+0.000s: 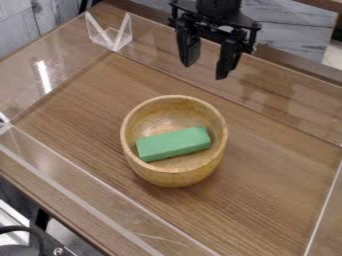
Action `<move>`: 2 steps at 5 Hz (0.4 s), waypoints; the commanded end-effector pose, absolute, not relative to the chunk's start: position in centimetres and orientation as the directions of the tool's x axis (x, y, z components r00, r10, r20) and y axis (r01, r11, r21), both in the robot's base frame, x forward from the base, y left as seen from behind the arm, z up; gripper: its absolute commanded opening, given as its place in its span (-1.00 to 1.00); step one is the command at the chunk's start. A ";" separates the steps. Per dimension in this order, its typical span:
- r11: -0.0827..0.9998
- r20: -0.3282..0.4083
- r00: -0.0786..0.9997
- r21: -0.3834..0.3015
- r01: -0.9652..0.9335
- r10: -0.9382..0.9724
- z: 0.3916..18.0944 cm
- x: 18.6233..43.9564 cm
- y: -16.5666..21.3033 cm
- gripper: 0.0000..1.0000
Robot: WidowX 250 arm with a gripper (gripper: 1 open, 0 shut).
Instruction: Remove the green block from inside the brown bowl and put it on the table
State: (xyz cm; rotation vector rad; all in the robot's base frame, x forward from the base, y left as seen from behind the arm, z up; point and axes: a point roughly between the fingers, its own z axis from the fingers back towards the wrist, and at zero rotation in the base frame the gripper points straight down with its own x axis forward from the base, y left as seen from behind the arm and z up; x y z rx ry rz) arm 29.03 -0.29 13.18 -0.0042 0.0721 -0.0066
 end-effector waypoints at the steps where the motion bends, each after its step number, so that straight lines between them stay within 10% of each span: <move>1: 0.982 -0.085 0.978 -0.004 0.189 -0.189 12.3 27.3 0.4 1.00; 2: 0.905 -0.119 0.897 -0.018 0.426 -0.425 9.4 23.9 1.1 1.00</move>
